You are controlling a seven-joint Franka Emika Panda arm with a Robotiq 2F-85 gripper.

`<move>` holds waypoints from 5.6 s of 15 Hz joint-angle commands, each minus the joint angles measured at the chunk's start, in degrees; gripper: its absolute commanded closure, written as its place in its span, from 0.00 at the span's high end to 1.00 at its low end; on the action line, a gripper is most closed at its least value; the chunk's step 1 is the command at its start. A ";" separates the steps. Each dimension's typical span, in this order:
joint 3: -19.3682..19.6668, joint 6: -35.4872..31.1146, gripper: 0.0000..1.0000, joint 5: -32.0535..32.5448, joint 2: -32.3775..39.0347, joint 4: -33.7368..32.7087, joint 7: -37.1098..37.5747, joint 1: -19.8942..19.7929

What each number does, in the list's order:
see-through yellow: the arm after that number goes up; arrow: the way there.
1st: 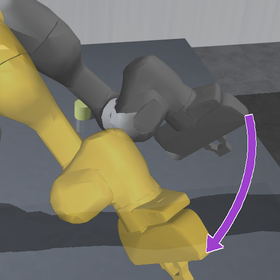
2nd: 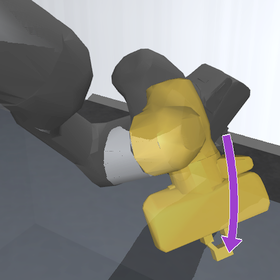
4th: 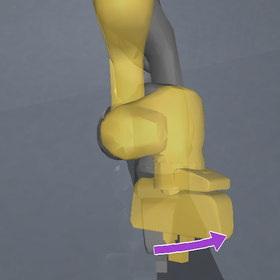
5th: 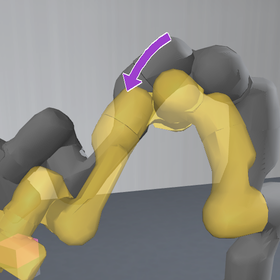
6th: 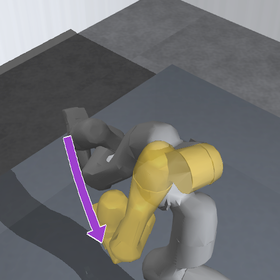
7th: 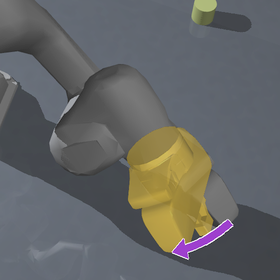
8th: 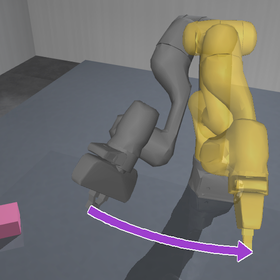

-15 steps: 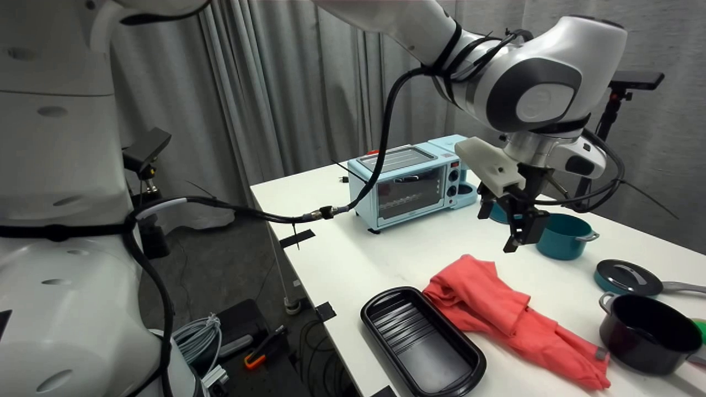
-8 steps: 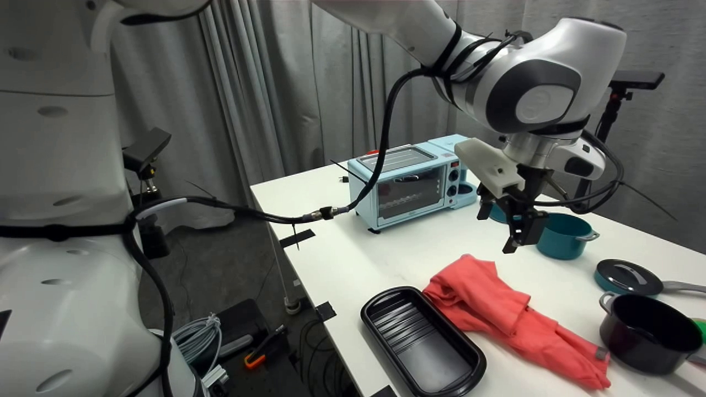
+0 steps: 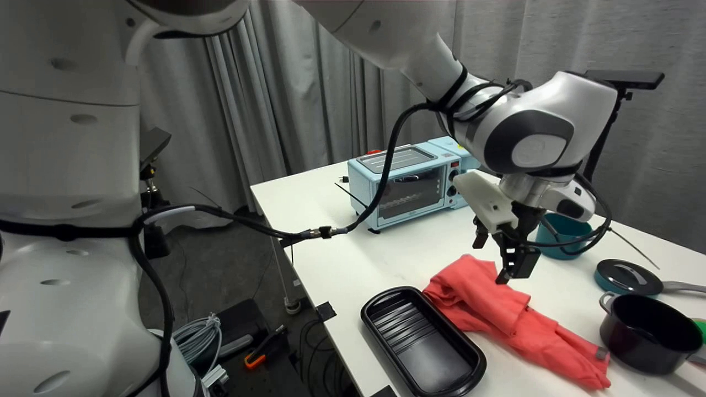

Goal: Unfold the cloth on the table

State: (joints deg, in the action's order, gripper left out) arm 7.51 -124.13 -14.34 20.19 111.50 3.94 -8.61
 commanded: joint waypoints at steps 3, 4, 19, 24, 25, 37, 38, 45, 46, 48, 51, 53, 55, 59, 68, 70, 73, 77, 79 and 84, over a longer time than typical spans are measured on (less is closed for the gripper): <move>-0.93 -6.08 1.00 -1.47 7.12 -0.93 -0.41 -1.19; -1.00 -6.75 1.00 -1.57 8.19 -1.16 -0.09 -1.23; -0.87 -6.80 0.28 -1.12 11.34 -3.31 0.54 -2.72; -1.49 -8.26 0.00 -1.38 9.88 -2.23 -0.31 -2.55; -1.65 -8.69 0.00 -1.34 9.50 -1.82 -0.38 -2.39; -7.80 -21.52 0.01 -1.73 2.54 6.21 -2.08 1.63; -8.77 -22.84 0.01 -1.95 1.94 7.14 -2.57 2.12; -16.43 -29.72 0.01 -6.26 -1.60 11.14 -9.39 2.83; -17.56 -30.36 0.01 -7.40 -1.99 11.38 -10.87 2.65; -20.10 -31.64 0.01 -10.44 -3.53 12.40 -14.64 2.30; -23.51 -34.25 0.01 -15.38 -5.74 14.60 -21.04 2.23; -25.03 -34.80 0.01 -17.93 -6.39 15.36 -24.44 2.45; -25.76 -34.35 0.29 -19.45 -6.86 15.87 -26.71 2.78; -25.15 -32.96 0.53 -19.19 -7.57 16.31 -28.68 2.92; -18.47 -31.09 1.00 -14.44 -6.31 14.14 -26.27 2.50; -17.11 -31.44 1.00 -13.99 -4.44 13.09 -26.07 2.13; -15.55 -31.44 1.00 -13.20 -0.97 11.20 -24.76 1.66; -14.48 -31.28 1.00 -11.73 4.00 8.51 -22.64 0.63; -14.20 -31.13 1.00 -10.73 6.17 7.24 -21.46 -0.03; -14.31 -29.46 1.00 -9.16 10.66 3.97 -18.58 -1.24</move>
State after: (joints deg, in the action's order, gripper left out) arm -6.59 -156.22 -25.35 28.14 118.82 -17.21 -8.86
